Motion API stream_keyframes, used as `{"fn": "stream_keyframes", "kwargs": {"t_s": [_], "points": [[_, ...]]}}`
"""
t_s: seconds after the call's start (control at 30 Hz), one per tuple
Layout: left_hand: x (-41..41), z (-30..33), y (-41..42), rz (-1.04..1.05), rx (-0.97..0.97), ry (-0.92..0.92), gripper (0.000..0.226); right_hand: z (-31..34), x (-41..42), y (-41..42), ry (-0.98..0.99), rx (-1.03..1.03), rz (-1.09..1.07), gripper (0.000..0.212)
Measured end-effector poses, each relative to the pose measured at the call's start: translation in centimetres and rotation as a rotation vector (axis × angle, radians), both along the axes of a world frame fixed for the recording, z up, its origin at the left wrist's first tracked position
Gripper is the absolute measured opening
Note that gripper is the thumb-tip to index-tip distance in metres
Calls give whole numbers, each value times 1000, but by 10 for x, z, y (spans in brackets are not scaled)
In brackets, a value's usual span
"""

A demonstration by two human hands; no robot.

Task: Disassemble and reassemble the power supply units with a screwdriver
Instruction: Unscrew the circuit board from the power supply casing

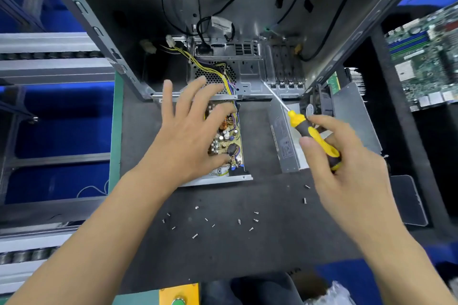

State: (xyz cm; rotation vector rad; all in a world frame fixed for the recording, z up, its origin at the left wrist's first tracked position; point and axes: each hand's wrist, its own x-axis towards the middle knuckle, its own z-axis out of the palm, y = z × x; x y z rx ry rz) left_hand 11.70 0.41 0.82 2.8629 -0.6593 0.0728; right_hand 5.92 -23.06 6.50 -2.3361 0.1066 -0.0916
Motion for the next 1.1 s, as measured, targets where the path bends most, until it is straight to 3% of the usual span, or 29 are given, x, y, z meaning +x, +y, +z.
{"fn": "stream_keyframes", "kwargs": {"t_s": [0.1,0.13,0.3,0.57,0.83,1.1], "points": [[9,7,-15,-261,-150,-48,21,3,-3,-17,-79,170,-73,8],[12,7,-19,-319,-140,-20,14,3,-4,-19,-86,265,-109,5],[30,-8,-35,-466,271,238,30,-8,-8,-23,-116,399,-215,14],[35,-13,-46,-412,406,309,26,-22,-12,-11,-45,222,-82,7],[29,-12,-55,-325,451,330,15,-35,-22,0,18,240,-25,16],[28,-11,-54,-322,475,305,18,-47,-26,3,23,242,-29,10]]}}
